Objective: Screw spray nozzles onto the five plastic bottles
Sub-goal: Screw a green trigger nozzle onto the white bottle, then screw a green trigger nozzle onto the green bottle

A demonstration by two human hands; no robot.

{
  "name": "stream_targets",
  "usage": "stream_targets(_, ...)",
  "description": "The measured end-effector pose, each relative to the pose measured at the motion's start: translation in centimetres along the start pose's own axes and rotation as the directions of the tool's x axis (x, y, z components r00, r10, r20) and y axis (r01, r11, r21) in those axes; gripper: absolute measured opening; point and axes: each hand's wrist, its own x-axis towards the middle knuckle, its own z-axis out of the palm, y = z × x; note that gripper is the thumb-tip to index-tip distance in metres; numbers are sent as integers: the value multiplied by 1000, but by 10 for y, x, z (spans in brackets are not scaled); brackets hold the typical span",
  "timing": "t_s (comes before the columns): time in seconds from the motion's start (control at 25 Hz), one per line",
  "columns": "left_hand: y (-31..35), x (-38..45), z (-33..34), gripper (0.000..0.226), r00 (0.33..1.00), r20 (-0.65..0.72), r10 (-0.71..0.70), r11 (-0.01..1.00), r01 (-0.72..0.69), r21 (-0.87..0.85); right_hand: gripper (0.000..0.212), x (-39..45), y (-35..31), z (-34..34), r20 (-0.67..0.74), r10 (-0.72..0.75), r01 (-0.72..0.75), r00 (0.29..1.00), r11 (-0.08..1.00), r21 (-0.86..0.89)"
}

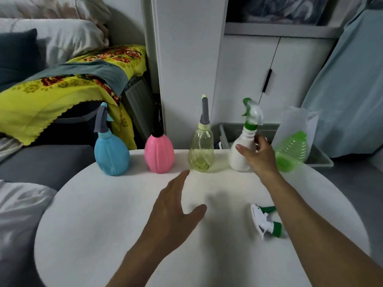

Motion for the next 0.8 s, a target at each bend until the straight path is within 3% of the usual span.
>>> stream_targets(0.2, 2, -3, 1, 78, 1000, 21, 17, 1000, -17, 23, 36, 0, 9, 8, -40, -10, 11, 999, 1000, 25)
stream_targets(0.4, 8, -5, 6, 76, 999, 45, 30, 1000, -30, -4, 69, -12, 14, -2, 117, -16, 25, 993, 997, -76)
stream_targets(0.44, 9, -5, 7, 76, 998, 54, 31, 1000, -31, -4, 67, -15, 15, -8, 106, -35, 47, 994, 993, -106)
stream_targets(0.56, 10, -3, 9, 76, 998, 57, 39, 999, -38, -6, 41, -18, 13, -38, -176, -202, 172, 964, 970, -170)
stream_targets(0.64, 11, -2, 12, 74, 997, 69, 31, 1000, -31, -6, 35, -16, 11, -58, -449, -257, 205, 856, 965, -162)
stream_targets(0.72, 16, -2, 14, 72, 996, 83, 27, 1000, -27, 2, 45, -8, 14, -75, -626, -185, 182, 758, 981, -70)
stream_targets(0.8, 19, -4, 15, 71, 996, 92, 17, 1000, -17, 0, 72, 8, 27, -86, -605, -62, 65, 794, 998, -16)
